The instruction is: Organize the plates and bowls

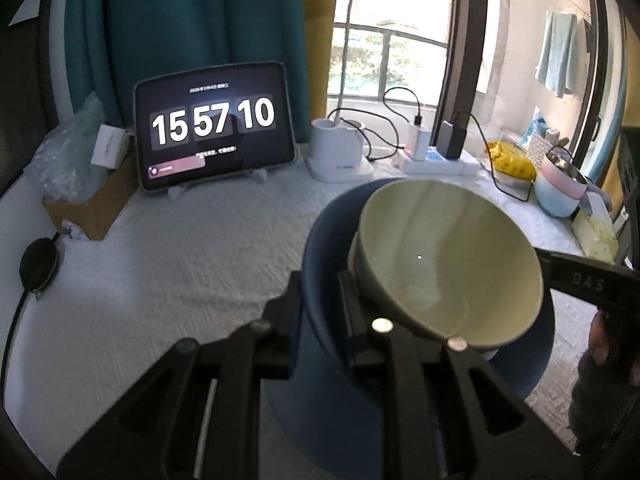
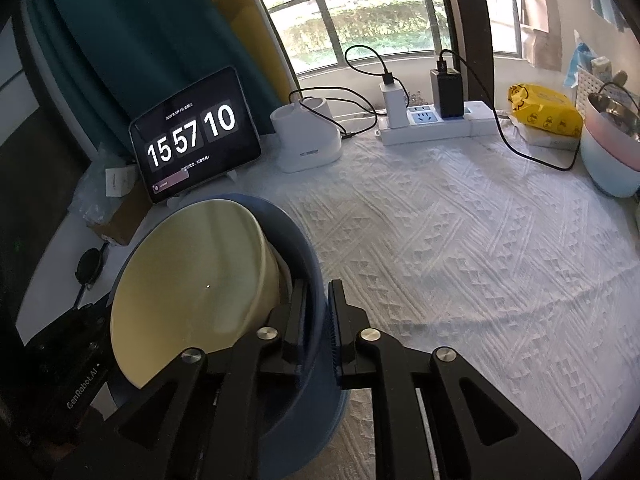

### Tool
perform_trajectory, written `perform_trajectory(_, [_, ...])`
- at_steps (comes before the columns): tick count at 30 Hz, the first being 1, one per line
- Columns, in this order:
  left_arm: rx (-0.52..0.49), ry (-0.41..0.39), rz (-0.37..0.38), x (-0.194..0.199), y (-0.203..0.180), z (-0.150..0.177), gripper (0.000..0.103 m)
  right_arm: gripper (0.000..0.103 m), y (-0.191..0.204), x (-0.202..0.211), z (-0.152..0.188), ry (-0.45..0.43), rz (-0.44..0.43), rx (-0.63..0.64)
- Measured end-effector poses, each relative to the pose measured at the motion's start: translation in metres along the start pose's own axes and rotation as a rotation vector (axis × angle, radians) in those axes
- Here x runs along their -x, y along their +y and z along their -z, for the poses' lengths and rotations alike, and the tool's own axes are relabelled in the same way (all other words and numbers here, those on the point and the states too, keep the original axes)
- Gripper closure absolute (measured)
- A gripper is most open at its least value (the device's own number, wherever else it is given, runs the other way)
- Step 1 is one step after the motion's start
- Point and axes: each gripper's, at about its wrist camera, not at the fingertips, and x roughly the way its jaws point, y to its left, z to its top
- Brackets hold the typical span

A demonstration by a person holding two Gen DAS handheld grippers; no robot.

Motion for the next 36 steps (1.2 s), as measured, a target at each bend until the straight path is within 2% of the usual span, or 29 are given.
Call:
perform_trajectory(6, [0.017, 0.0, -0.02, -0.001, 0.0, 0.0, 0.085, 0.057, -0.012, -0.001, 0.0, -0.009, 0.007, -0.002])
perform_trajectory(9, [0.02, -0.001, -0.048, -0.002, -0.002, 0.0, 0.082, 0.051, -0.014, 0.0, 0.001, -0.014, 0.015, 0.014])
perform_trajectory(17, [0.026, 0.039, -0.086, -0.002, -0.005, -0.002, 0.082, 0.048, -0.019, -0.005, -0.001, 0.005, -0.014, 0.015])
perform_trajectory(27, [0.04, 0.025, -0.104, 0.002, -0.006, 0.003, 0.078, 0.046, -0.019, -0.003, 0.0, 0.002, -0.017, 0.025])
perform_trajectory(32, [0.07, 0.026, -0.088, 0.002, 0.001, 0.003, 0.068, 0.046, -0.018, -0.001, -0.001, -0.003, 0.003, 0.027])
perform_trajectory(36, [0.15, 0.05, -0.059, -0.001, 0.013, 0.003, 0.059, 0.043, -0.019, -0.001, -0.001, 0.007, 0.019, 0.019])
